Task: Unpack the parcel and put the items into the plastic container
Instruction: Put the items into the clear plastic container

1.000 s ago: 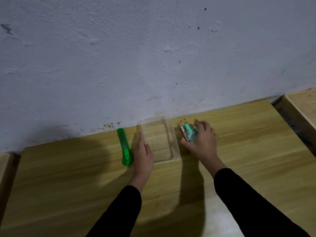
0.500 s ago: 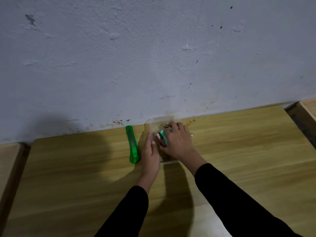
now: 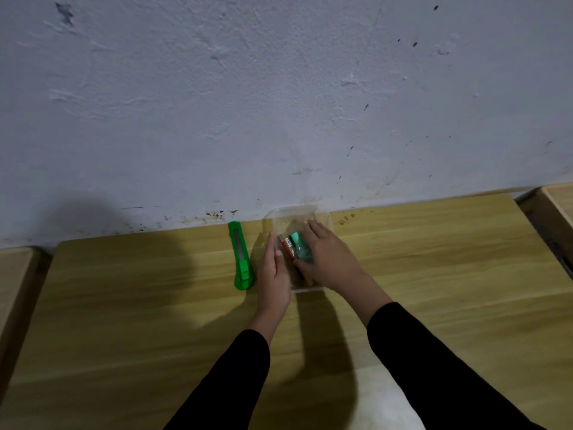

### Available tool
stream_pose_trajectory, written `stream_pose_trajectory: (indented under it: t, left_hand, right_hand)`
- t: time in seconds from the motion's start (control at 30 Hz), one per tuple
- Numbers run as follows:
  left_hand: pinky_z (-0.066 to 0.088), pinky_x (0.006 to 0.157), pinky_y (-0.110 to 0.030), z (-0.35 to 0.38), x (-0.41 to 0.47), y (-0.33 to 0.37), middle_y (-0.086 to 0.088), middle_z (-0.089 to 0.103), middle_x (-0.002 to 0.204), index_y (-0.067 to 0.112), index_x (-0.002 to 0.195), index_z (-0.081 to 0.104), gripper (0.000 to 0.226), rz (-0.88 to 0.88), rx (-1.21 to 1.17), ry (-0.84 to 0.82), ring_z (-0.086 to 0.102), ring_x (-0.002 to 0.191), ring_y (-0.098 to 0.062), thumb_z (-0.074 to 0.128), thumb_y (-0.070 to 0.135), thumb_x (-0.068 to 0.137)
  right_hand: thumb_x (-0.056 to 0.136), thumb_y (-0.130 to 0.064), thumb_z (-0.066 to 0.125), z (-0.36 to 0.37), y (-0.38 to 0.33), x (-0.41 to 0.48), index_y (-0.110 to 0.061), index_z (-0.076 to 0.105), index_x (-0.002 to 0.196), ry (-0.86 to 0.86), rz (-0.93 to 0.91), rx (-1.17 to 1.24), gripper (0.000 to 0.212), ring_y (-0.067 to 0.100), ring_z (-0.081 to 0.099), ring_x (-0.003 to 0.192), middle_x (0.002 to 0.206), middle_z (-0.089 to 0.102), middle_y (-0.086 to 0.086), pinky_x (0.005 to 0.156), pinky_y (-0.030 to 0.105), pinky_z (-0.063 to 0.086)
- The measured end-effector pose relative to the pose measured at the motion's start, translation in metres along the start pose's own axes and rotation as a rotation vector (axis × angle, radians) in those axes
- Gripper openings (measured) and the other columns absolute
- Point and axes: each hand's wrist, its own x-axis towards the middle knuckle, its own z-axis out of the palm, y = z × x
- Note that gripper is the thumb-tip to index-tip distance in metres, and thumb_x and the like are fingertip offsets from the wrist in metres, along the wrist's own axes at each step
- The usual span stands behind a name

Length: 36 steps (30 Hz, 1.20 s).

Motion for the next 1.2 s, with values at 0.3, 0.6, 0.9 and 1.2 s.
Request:
stream_pose_trajectory:
  t: [0.3, 0.6, 0.9, 1.2]
  left_hand:
    - [0.029, 0.112, -0.026, -0.004, -0.001, 0.007, 0.015, 0.032, 0.140, 0.021, 0.145, 0.027, 0.046, -0.024, -0.073, -0.043, 0.030, 0.135, -0.006, 0.032, 0.012, 0.101]
    - [0.038, 0.086, 0.003, -0.010, -0.001, 0.008, 0.007, 0.032, 0.147, 0.018, 0.145, 0.028, 0.046, -0.059, -0.086, -0.083, 0.030, 0.130, -0.001, 0.033, 0.010, 0.100]
    - [0.035, 0.086, 0.005, -0.017, 0.001, 0.014, 0.001, 0.030, 0.151, 0.013, 0.145, 0.027, 0.048, -0.057, -0.051, -0.096, 0.029, 0.129, -0.001, 0.037, 0.006, 0.098]
    - [0.030, 0.083, 0.005, -0.018, -0.005, 0.030, 0.002, 0.028, 0.153, 0.018, 0.147, 0.022, 0.049, -0.017, 0.215, -0.128, 0.030, 0.128, -0.001, 0.036, 0.013, 0.100]
  right_hand:
    - [0.091, -0.024, 0.052, 0.024, -0.011, -0.001, -0.010, 0.008, 0.148, 0.094, 0.004, 0.369, 0.074, 0.019, -0.001, 0.146, 0.159, 0.005, 0.004, 0.113, 0.025, -0.001]
    - [0.090, -0.031, 0.054, 0.035, -0.017, -0.018, -0.006, -0.006, 0.147, 0.136, 0.101, 0.246, 0.086, 0.023, -0.009, 0.146, 0.158, -0.007, 0.010, 0.117, 0.031, 0.000]
    - [0.092, -0.032, 0.052, 0.045, -0.015, -0.004, -0.005, -0.009, 0.146, 0.144, 0.145, 0.246, 0.086, 0.025, -0.011, 0.146, 0.158, -0.011, 0.013, 0.118, 0.034, -0.001]
    - [0.084, -0.024, 0.063, 0.027, -0.018, -0.005, -0.004, 0.009, 0.146, 0.157, 0.171, 0.305, 0.084, 0.025, 0.007, 0.146, 0.157, 0.006, 0.012, 0.119, 0.034, 0.013]
